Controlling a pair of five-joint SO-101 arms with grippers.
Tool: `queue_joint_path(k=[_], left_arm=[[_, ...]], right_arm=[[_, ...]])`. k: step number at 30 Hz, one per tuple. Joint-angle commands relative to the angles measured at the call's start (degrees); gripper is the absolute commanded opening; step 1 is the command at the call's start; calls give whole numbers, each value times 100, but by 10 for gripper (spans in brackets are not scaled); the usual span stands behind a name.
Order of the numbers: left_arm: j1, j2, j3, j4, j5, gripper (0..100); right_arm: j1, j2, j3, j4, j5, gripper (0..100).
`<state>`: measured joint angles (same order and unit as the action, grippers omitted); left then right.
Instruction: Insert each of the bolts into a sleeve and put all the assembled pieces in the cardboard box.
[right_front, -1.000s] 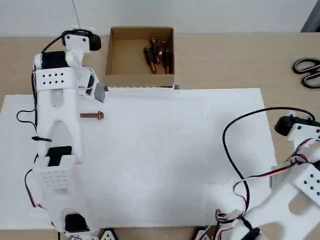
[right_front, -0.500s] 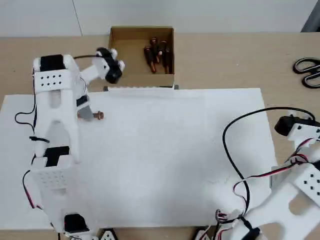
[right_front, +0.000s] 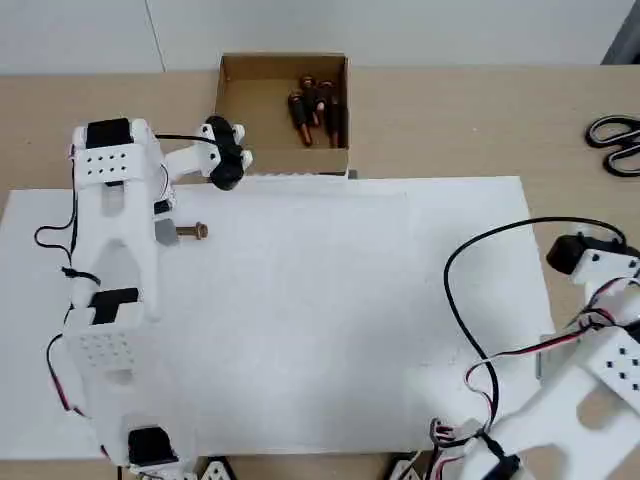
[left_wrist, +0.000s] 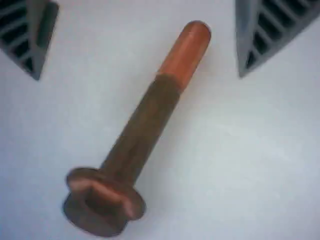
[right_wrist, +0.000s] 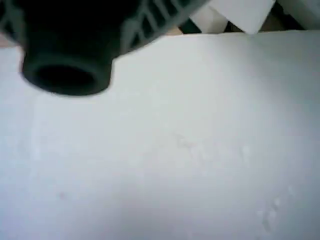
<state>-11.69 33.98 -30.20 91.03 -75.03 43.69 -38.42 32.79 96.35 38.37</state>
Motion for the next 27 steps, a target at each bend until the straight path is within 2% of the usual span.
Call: queue_joint_path(k=[1,8,16,20,22,27], left_arm=[[97,-62,-154,-123,-501,239],[316,-9,-136,-141,-501,239],[290,862,-708,-343,-501,239],[290,1327,-1253,-316,-484,238],[290,1495,-1455,-308,-475,205],[299,1670,-1859,176,-475,39]], right_arm=[[-57,-145,132,-4,18,4],[-75,-180,396,-13,-290,4],[-919,-1086,431,-4,-299,4],[-998,-1305,440,-4,-440,4],[-1007,-1305,440,4,-501,4],[-1015,-1323,440,4,-501,4]])
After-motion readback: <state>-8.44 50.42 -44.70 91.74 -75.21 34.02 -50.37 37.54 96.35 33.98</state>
